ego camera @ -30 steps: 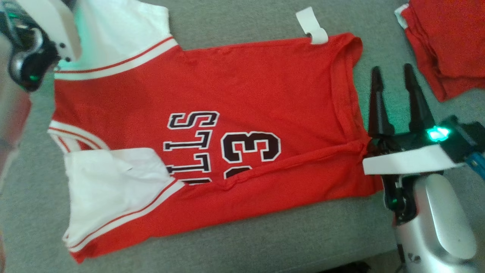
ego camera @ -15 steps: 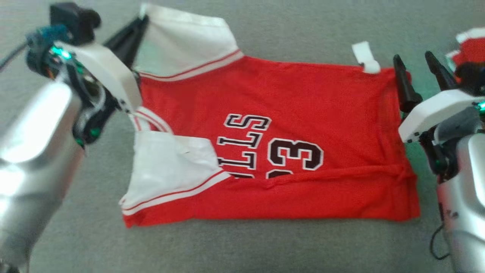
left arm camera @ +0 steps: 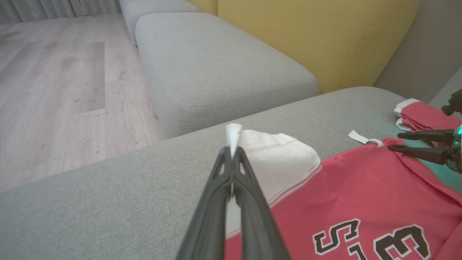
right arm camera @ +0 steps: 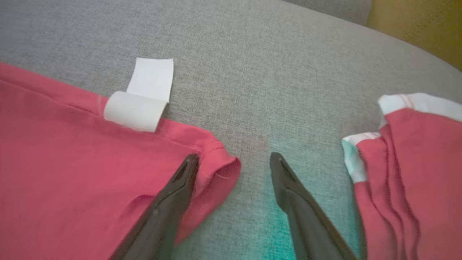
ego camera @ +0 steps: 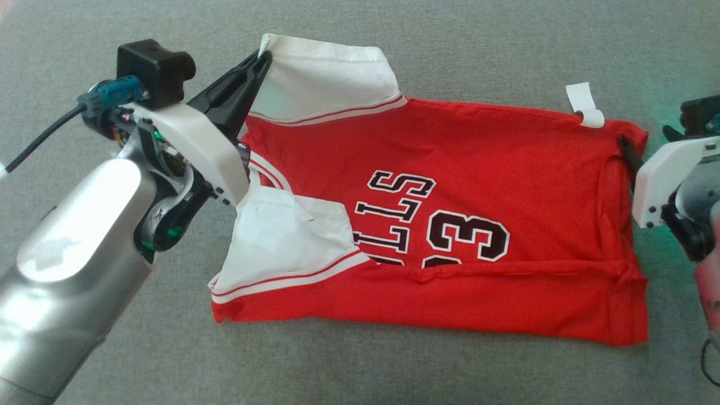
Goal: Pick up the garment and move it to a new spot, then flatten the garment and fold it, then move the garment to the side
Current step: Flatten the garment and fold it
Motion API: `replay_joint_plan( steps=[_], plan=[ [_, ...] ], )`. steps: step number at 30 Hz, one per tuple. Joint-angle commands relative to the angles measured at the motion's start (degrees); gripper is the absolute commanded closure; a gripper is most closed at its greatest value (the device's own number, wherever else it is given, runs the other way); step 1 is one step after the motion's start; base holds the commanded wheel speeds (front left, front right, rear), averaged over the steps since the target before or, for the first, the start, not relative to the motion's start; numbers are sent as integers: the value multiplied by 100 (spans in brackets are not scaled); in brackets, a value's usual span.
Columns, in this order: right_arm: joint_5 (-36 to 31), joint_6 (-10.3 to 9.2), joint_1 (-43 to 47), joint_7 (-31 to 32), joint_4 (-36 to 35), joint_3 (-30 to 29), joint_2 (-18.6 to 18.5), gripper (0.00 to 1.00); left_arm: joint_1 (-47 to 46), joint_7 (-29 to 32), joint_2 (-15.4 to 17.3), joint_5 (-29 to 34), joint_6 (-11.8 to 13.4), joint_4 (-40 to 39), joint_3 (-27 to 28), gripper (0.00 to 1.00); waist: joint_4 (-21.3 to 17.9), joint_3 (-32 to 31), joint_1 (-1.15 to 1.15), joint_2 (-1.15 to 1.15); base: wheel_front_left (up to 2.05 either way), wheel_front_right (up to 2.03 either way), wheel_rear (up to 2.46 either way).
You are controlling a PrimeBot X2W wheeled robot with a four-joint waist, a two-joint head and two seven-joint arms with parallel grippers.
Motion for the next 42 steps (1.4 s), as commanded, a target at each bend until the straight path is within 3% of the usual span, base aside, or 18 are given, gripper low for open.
replay_joint_plan(
  steps=[1,10,11,12,13,24,31,38,42],
  plan=[
    [23,39,-148,35,-114,100,-130,0,-152,20,289,-41,57,-187,265,100,-10,0,0,0,0,0,0],
    [335,39,-285,54,94,542,-240,2,-137,64,366,-86,130,-258,299,100,-60,44,0,0,0,0,0],
    [388,39,-299,73,108,599,-256,27,-142,64,364,-87,133,-249,299,100,-63,54,0,0,0,0,0],
    [445,39,-314,97,123,658,-276,60,-149,66,361,-89,137,-237,300,100,-64,65,0,0,0,0,0],
    [488,39,-331,100,130,715,-309,100,-157,69,359,-92,141,-220,301,100,-65,76,0,0,0,0,0],
    [1046,39,-1164,-690,-126,829,-557,100,-673,-125,408,211,265,515,420,100,-105,315,0,0,0,0,0],
    [1237,39,-2117,-1160,-35,930,-495,100,-1730,-475,179,749,229,1653,391,100,-202,729,0,0,0,0,0],
    [1260,39,-3009,-1709,419,1090,-340,100,-2890,-1321,-206,1264,190,2888,385,100,-287,1067,0,0,0,0,0],
    [1318,39,-3227,-1997,747,1195,-220,100,-3231,-1720,-437,1338,41,3500,359,100,-288,1093,0,0,0,0,0]
  ],
)
